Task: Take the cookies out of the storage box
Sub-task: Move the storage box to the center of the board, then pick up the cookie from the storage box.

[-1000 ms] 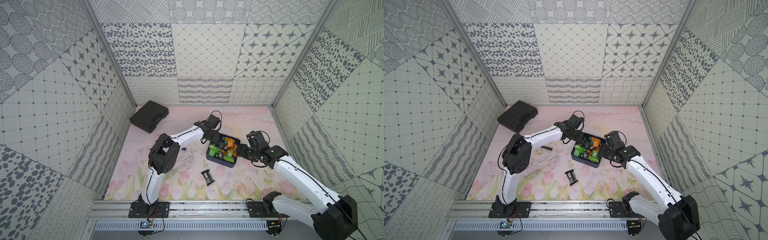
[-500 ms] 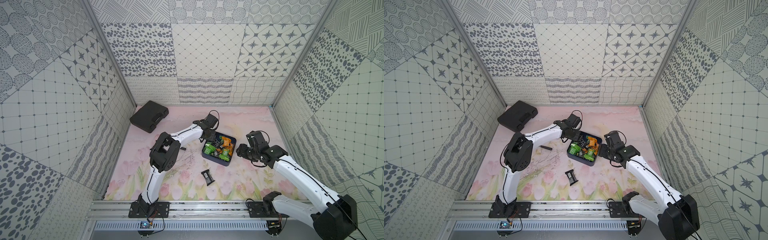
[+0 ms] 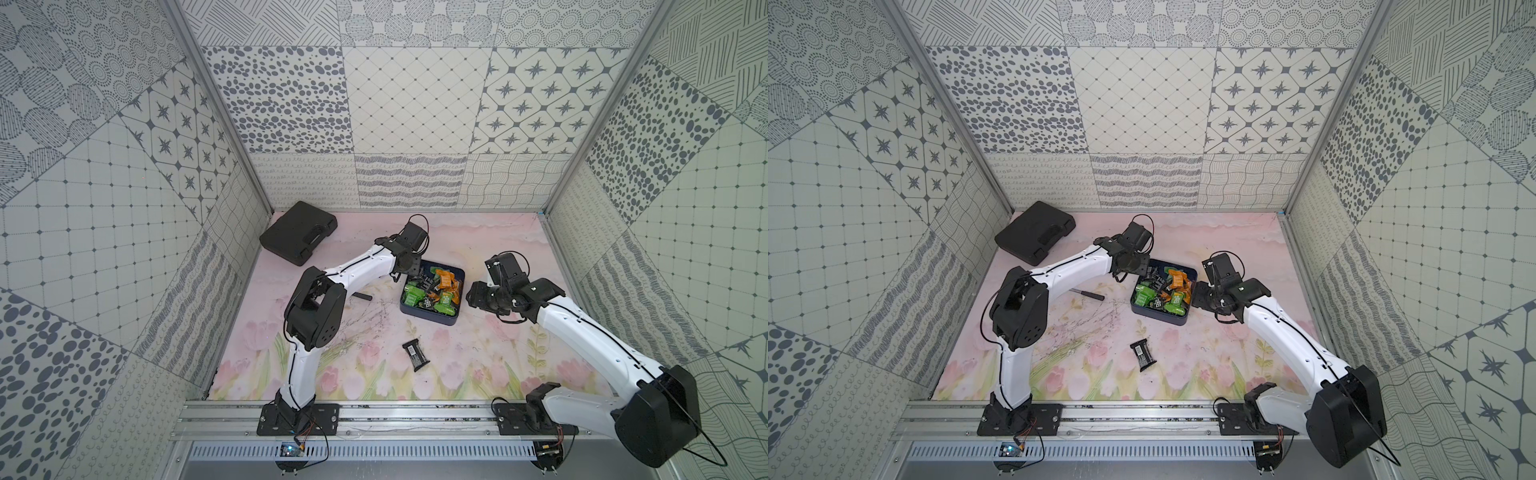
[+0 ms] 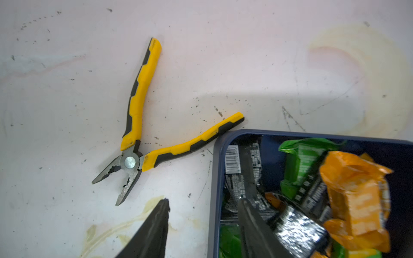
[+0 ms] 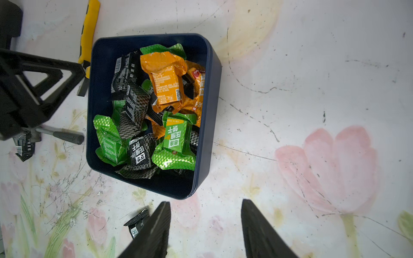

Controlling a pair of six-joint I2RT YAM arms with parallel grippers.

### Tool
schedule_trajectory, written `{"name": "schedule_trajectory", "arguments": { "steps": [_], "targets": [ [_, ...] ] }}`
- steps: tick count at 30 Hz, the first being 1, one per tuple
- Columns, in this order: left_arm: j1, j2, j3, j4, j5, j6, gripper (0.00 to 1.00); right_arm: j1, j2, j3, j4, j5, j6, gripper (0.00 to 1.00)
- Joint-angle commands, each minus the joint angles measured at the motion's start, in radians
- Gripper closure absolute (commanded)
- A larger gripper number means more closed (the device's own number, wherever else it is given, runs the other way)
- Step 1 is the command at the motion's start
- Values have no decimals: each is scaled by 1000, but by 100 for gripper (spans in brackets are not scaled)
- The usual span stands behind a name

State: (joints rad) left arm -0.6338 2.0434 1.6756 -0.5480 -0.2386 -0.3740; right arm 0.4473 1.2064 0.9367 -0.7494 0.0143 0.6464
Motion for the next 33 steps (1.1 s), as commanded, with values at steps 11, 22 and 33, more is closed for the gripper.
{"name": "schedule_trajectory", "arguments": {
  "steps": [11, 22, 33],
  "targets": [
    [-174, 104, 180, -29, 163, -162, 39, -33, -67, -59, -20, 69, 24, 41],
    [-193, 271, 376, -132, 150, -248, 34, -41, -109, -88, -30, 62, 28, 41],
    [-210, 376, 530, -296, 13, -266, 33, -44, -90, -80, -30, 61, 25, 41]
  ]
}}
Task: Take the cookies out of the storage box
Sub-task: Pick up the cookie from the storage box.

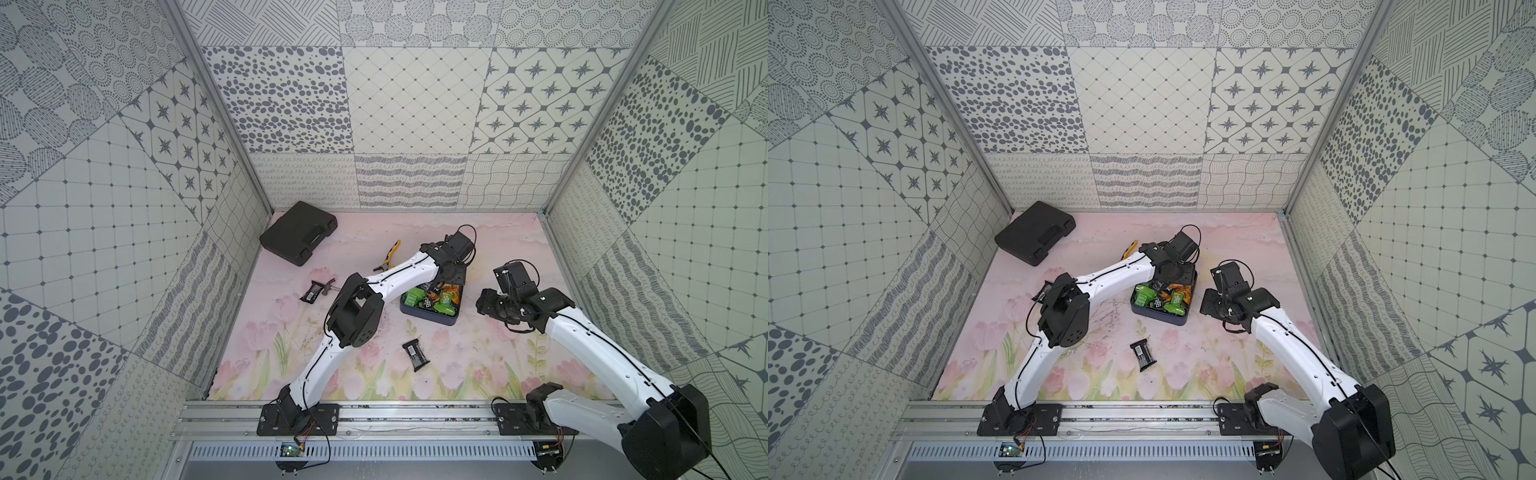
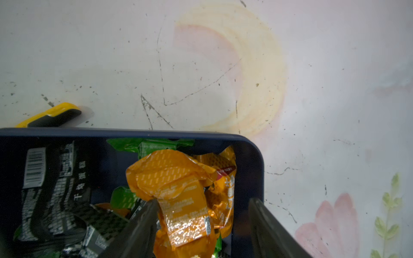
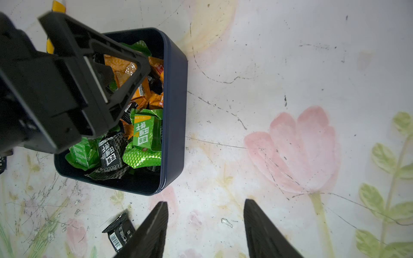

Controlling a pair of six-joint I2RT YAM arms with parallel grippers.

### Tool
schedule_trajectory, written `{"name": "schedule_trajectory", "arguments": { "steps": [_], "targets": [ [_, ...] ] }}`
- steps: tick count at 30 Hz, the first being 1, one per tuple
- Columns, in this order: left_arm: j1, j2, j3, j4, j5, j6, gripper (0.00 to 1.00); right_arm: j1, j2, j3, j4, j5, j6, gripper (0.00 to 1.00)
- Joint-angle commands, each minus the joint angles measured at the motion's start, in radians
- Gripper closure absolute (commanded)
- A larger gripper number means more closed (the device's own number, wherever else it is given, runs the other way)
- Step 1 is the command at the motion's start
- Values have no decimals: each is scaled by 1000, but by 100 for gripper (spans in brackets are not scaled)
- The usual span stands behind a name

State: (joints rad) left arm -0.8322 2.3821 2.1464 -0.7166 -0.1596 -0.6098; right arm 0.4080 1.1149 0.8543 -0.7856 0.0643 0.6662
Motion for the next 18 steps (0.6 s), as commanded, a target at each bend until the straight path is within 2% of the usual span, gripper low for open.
{"name": "schedule_trajectory", "arguments": {
  "steps": [1, 6, 12, 18],
  "targets": [
    [-12, 52, 76, -139, -68, -28, 35, -5, 4, 5, 8, 9, 3, 41],
    [-15, 106, 159, -220, -126, -22, 37, -7, 10, 9, 8, 9, 1, 41],
    [-15, 116, 163, -228, -132, -10, 41, -8, 11, 9, 6, 8, 4, 41],
    [-15, 111, 163, -223, -133, 3, 54, -8, 17, 11, 8, 5, 5, 41]
  ]
}}
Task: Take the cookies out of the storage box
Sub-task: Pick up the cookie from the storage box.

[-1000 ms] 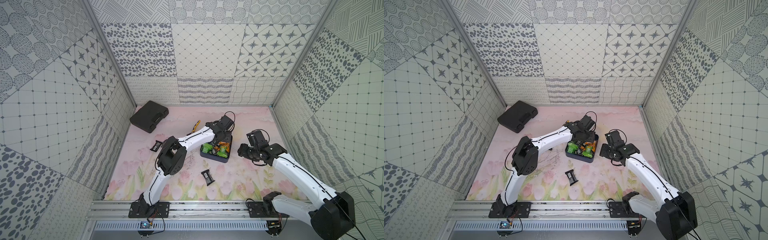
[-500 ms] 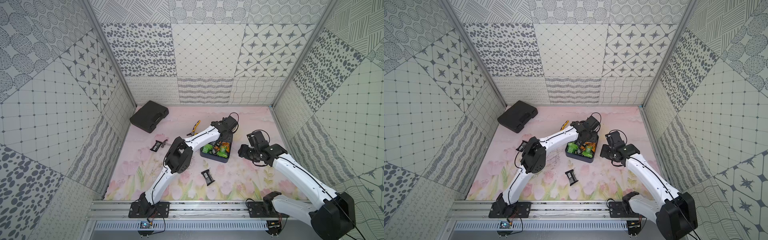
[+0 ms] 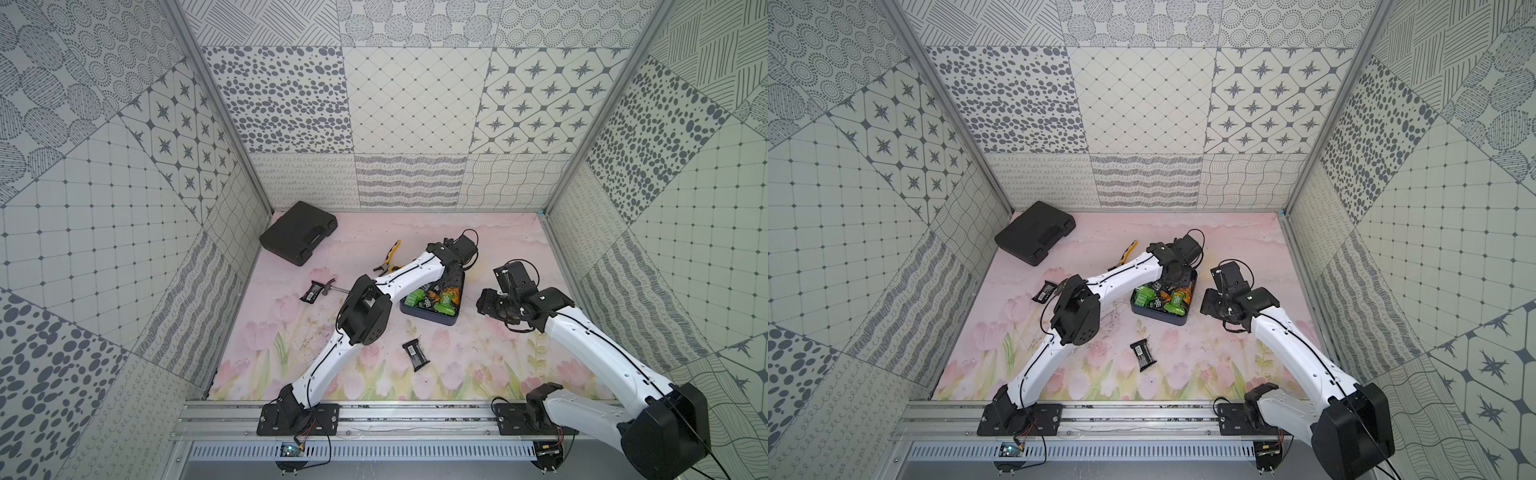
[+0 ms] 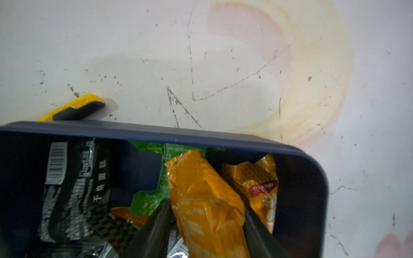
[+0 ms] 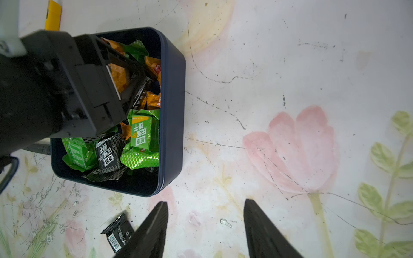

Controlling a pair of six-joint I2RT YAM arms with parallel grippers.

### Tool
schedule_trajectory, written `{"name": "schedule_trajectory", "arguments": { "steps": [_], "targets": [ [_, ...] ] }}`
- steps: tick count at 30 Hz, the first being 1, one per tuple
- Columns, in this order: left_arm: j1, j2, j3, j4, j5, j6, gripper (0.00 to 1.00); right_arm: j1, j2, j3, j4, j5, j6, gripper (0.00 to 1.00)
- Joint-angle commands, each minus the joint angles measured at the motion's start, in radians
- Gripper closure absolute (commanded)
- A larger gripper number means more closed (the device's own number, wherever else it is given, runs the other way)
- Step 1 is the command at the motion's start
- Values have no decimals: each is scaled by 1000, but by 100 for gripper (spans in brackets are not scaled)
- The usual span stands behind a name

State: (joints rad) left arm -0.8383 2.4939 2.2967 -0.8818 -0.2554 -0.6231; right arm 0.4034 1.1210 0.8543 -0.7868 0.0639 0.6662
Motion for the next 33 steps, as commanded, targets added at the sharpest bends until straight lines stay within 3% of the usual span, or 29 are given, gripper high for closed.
{"name": "schedule_trajectory", "arguments": {
  "steps": [1, 4, 13, 20, 25, 33],
  "targets": [
    [-9, -6, 13, -57, -40, 17, 57, -3, 13, 13, 9, 4, 6, 41],
    [-10, -17, 13, -46, -51, 23, 66, -4, 16, 14, 10, -1, 5, 41],
    [-13, -73, -10, 0, -77, 39, 80, -5, 14, 16, 9, -10, 6, 41],
    [-11, -237, -166, 108, -64, 42, 90, -3, 19, 15, 11, -49, -1, 42],
    [25, -440, -430, 204, 53, 27, 97, -3, 22, 17, 16, -68, -4, 42],
    [165, -847, -1084, 535, 315, -30, 97, -3, 47, 17, 44, -106, -11, 43]
  ]
}}
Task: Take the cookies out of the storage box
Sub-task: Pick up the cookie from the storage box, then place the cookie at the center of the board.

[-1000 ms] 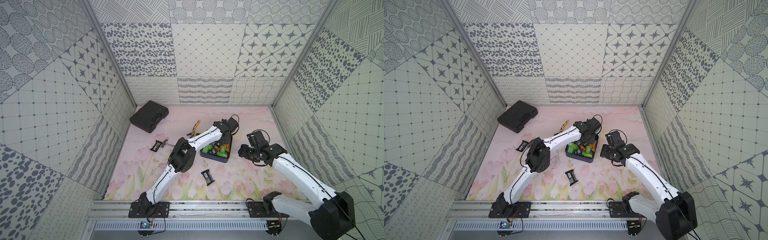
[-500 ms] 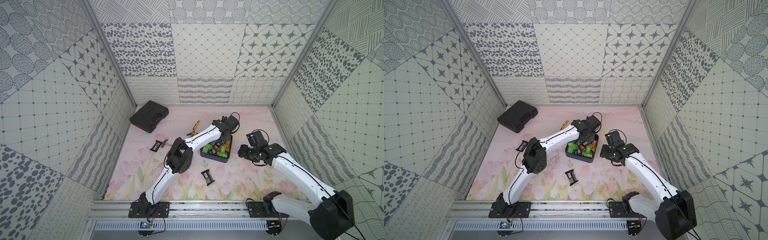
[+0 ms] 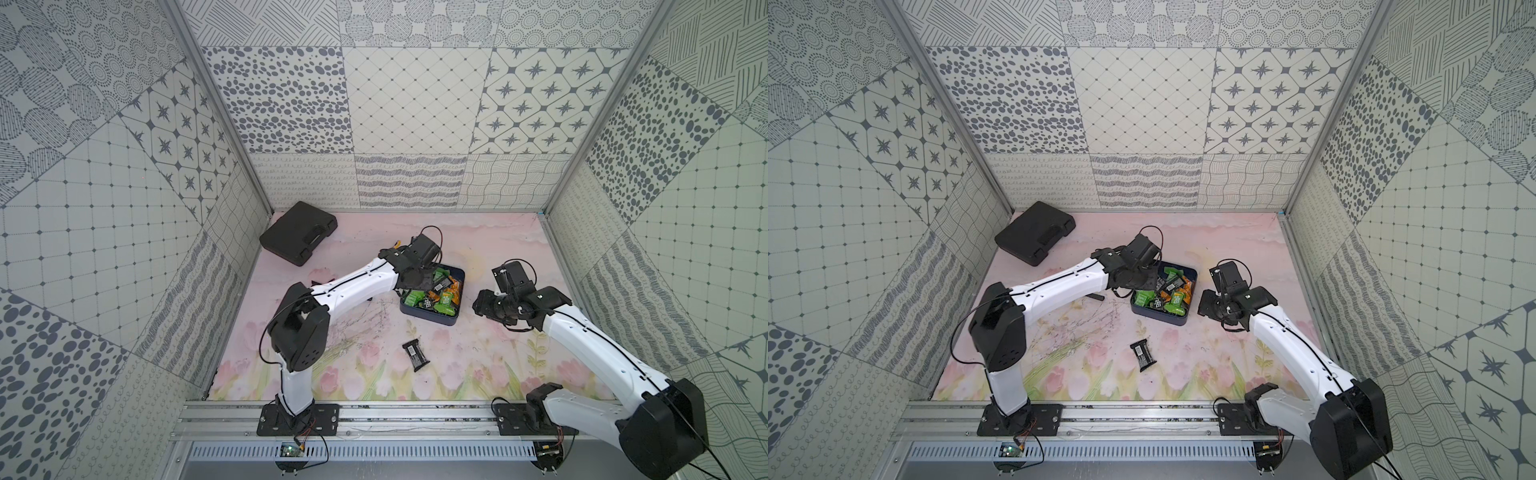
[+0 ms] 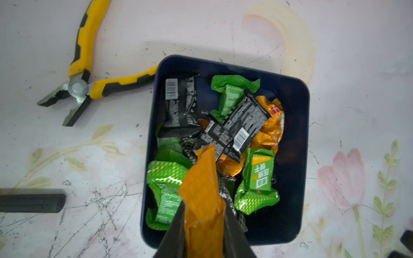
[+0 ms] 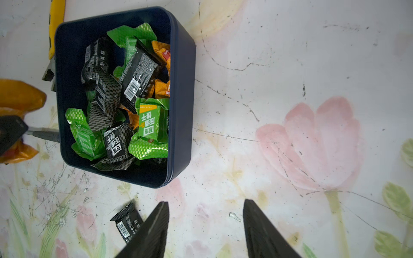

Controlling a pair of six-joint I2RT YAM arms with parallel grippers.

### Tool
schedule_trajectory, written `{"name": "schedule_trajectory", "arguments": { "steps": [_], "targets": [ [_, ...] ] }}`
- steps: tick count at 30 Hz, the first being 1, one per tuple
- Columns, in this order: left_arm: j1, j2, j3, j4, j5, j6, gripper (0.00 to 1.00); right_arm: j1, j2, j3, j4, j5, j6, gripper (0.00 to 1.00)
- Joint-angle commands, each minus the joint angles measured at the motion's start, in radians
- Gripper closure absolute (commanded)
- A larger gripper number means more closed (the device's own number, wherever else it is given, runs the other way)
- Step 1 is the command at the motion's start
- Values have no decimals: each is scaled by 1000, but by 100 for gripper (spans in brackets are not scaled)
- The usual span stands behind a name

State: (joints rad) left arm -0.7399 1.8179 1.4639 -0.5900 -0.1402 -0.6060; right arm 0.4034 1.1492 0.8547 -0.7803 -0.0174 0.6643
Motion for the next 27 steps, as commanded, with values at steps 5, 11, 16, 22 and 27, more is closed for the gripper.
{"name": "schedule_trajectory", "arguments": {
  "steps": [5, 11, 16, 22, 27],
  "targets": [
    [123, -321, -487, 306, 291, -76, 96, -2, 54, 29, 55, -54, -17, 43],
    [182, -392, -711, 438, 405, -162, 95, -1, 82, 40, 65, -87, -23, 44],
    [211, -333, -830, 620, 483, -241, 93, 0, 99, 47, 70, -110, -31, 44],
    [214, -292, -862, 617, 419, -258, 74, 0, 113, 61, 72, -121, -32, 44],
    [215, -311, -855, 512, 321, -241, 56, 3, 135, 87, 87, -122, -35, 44]
  ]
}}
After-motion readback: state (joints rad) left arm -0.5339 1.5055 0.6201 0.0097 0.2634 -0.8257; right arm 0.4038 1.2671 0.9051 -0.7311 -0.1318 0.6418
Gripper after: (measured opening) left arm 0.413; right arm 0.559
